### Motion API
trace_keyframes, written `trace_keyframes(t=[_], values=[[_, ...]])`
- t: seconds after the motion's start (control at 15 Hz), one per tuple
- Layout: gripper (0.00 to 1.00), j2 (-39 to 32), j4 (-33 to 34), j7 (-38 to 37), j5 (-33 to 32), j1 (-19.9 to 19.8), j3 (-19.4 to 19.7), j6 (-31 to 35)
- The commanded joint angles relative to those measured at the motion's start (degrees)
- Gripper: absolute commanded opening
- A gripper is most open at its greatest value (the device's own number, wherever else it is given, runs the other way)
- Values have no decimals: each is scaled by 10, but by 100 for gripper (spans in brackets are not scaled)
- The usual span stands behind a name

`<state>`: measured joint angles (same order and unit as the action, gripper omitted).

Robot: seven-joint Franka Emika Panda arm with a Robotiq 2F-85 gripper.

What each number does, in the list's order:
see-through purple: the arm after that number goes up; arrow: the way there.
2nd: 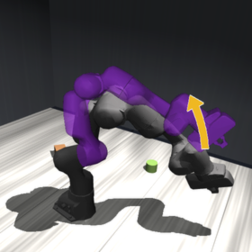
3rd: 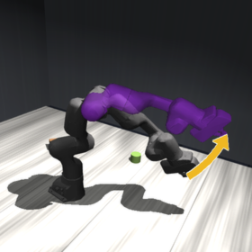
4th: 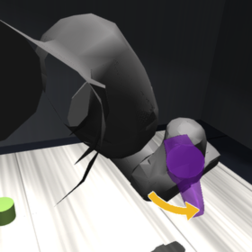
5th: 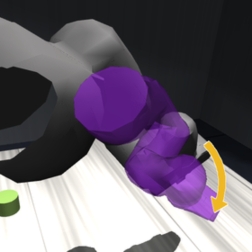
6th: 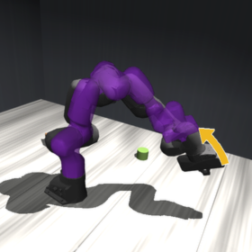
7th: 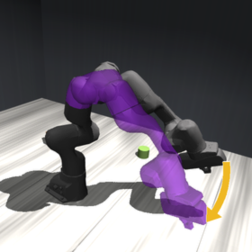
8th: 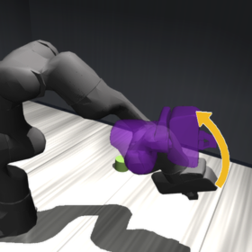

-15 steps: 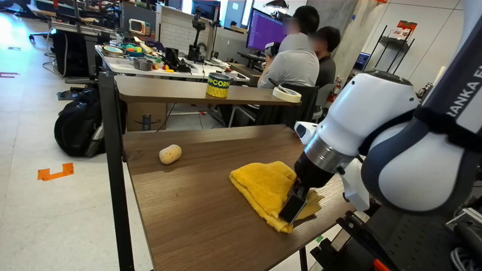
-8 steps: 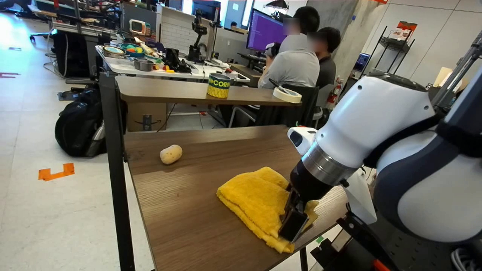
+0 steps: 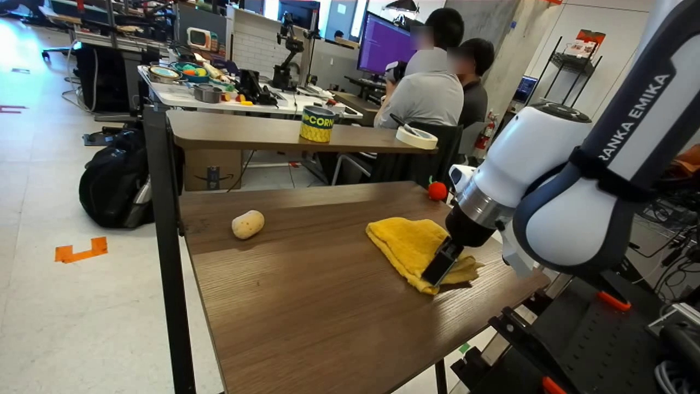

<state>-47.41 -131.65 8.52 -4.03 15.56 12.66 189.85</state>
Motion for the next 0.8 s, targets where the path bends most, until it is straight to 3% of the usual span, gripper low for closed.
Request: trace_keyframes(t=[0.0, 0.27, 0.53, 0.73], values=[[100, -54, 51, -31, 25, 0, 27, -50], [100, -20, 47, -45, 12, -32, -11, -70], [100, 72, -19, -9, -21, -121, -80, -58], [100, 145, -89, 1, -33, -160, -99, -29]])
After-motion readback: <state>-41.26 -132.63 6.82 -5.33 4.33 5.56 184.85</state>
